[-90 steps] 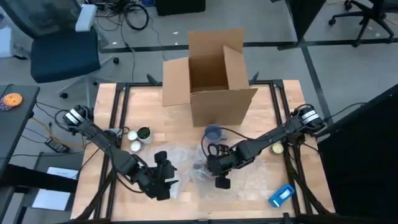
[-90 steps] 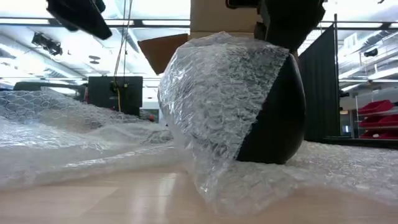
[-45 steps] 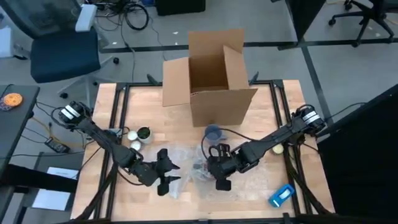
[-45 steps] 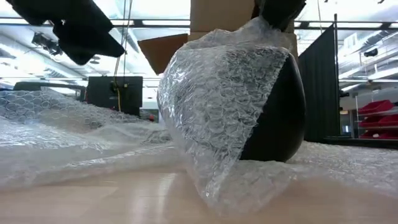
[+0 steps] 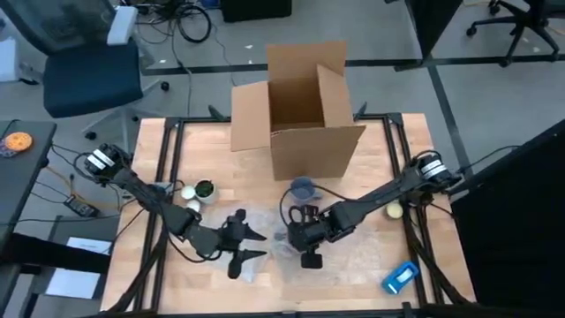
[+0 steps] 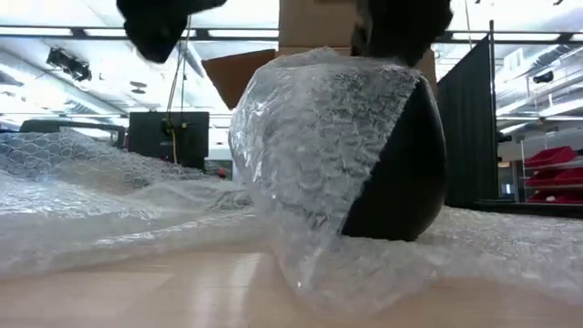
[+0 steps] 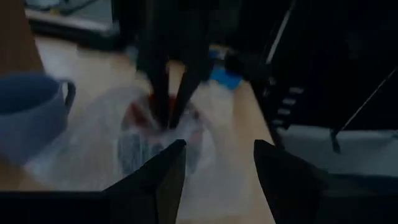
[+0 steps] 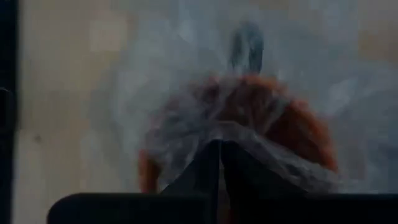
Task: Wrap mug
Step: Wrap the black mug with the top bubble wrap
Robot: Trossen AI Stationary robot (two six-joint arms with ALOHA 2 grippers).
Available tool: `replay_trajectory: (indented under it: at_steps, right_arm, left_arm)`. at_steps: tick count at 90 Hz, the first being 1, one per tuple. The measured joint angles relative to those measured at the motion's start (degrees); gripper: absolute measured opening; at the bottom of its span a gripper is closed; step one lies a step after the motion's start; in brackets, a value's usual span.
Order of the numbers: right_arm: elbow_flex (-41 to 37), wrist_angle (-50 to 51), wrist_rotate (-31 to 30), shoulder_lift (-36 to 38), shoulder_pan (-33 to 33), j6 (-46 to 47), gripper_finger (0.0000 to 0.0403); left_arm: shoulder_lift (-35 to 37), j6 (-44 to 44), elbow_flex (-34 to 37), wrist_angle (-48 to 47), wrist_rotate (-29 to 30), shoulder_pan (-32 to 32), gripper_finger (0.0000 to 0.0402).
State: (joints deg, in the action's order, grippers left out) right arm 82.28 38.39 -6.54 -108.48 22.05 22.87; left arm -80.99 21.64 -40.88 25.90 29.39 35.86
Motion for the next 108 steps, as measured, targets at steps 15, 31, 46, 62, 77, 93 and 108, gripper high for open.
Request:
replay_trajectory:
  at_steps: [15,31,46,62,77,93,108]
  right_arm:
    - [0.2,0.4,3.9,-2.6,-1.8,0.0,0.0000]
    - [0.0,0.6,4.7,-2.0,-2.2,0.9,0.0000]
    - [0.8,0.9,4.8,-0.5,-0.8,1.0,0.0000]
    - [1.7,3.3,4.7,0.9,0.2,1.7,0.0000]
    - [3.8,7.7,0.9,2.5,2.0,3.0,0.0000]
    - [6.2,7.4,-5.4,3.8,3.6,1.9,0.0000]
    - [5.8,6.0,-6.8,3.7,3.6,0.8,0.0000]
  left_arm:
    - [0.0,-0.6,0.0,-0.1,0.5,-0.2,0.0172]
    - [-0.3,-0.6,0.0,-0.1,1.0,-0.3,0.0172]
    - [-1.7,-0.6,0.0,0.0,1.0,-0.3,0.0172]
    - [-2.9,-0.7,0.0,-0.3,1.0,-0.6,0.0172]
    - [-2.8,-3.0,0.0,0.1,1.0,-0.6,0.0172]
    - [-2.8,-3.5,0.0,0.1,1.0,-0.6,0.0172]
    - [-2.8,-3.4,0.0,0.3,1.0,-0.6,0.0172]
